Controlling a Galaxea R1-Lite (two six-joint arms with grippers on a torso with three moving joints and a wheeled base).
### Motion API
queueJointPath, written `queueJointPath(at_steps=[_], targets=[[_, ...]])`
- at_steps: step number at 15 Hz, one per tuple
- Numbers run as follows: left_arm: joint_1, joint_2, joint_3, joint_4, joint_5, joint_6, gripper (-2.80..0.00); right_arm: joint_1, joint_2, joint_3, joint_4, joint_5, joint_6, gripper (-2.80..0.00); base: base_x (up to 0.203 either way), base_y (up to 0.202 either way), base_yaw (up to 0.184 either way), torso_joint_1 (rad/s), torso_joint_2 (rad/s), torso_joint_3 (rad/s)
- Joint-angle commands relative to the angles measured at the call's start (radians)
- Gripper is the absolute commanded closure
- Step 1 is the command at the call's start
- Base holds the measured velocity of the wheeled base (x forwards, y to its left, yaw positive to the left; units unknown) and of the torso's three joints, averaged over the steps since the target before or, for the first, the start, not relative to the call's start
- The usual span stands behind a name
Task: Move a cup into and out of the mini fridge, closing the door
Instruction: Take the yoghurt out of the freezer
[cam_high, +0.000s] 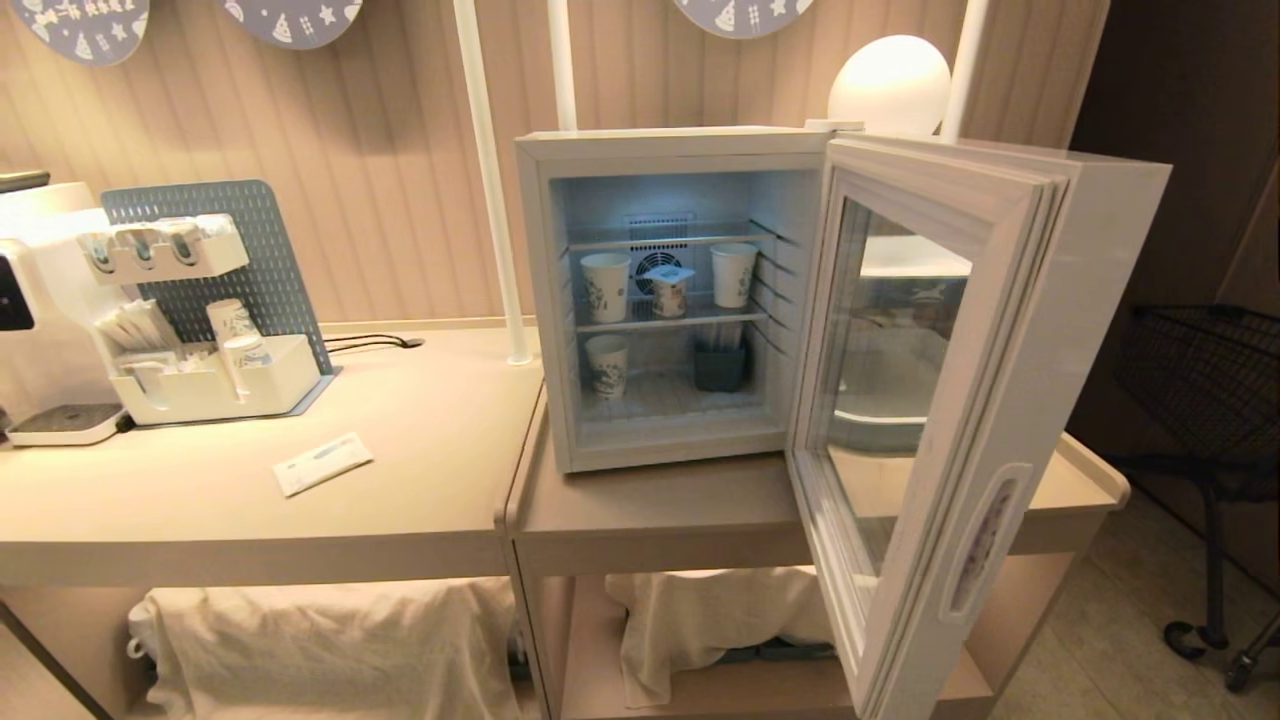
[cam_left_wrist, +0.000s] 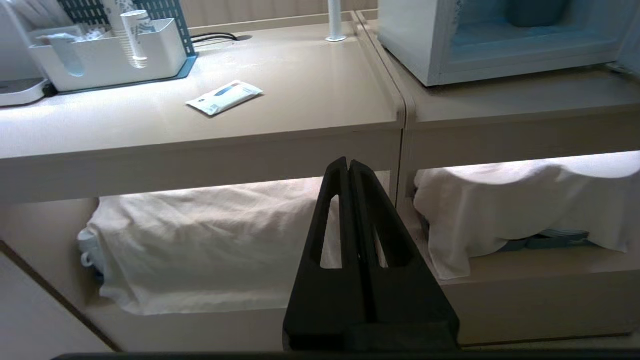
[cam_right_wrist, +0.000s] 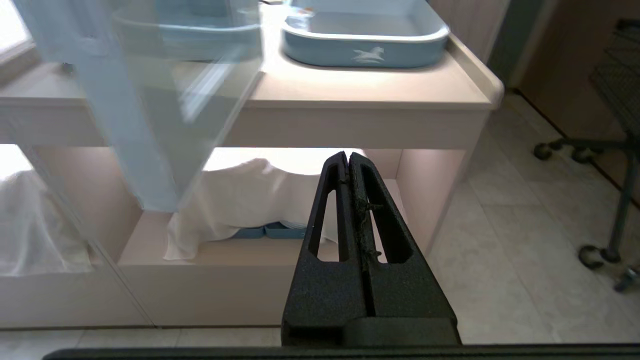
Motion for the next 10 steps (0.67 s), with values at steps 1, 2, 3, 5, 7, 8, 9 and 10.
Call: queueJointPath(at_steps=[1,2,3,5,7,8,9,10], targets=[[-0.001,0.001,0.0,0.0,0.0,0.0,0.0,-0.001,0.0,0.0,0.001,0.001,-0.001,0.0,0.001,0.12,0.001,0.002,0.0,0.002],[-0.001,0.001,0.0,0.0,0.0,0.0,0.0,-0.001,0.0,0.0,0.002,0.001,-0.001,0.0,0.0,0.166,-0.002,0.002,0.0,0.004],[-0.001,0.001,0.0,0.0,0.0,-0.002,0.0,-0.001,0.0,0.0,0.0,0.001,-0.001,0.0,0.0,0.199,0.0,0.002,0.01,0.002],[-0.001,0.001,0.0,0.0,0.0,-0.003,0.0,-0.001,0.0,0.0,0.0,0.001,-0.001,0.0,0.0,0.185,0.005,0.002,0.0,0.001],[-0.001,0.001,0.0,0.0,0.0,-0.003,0.0,-0.001,0.0,0.0,0.0,0.001,-0.001,0.0,0.0,0.19,-0.001,0.002,0.0,0.0],[-0.001,0.001,0.0,0.0,0.0,-0.003,0.0,-0.001,0.0,0.0,0.002,0.001,-0.001,0.0,0.0,0.194,0.001,0.002,0.0,0.007],[-0.001,0.001,0.0,0.0,0.0,-0.003,0.0,-0.001,0.0,0.0,0.0,0.001,-0.001,0.0,0.0,0.192,-0.001,0.007,0.0,0.012],[-0.001,0.001,0.0,0.0,0.0,-0.003,0.0,-0.001,0.0,0.0,0.0,0.001,-0.001,0.0,0.0,0.189,0.004,0.0,0.01,-0.001]])
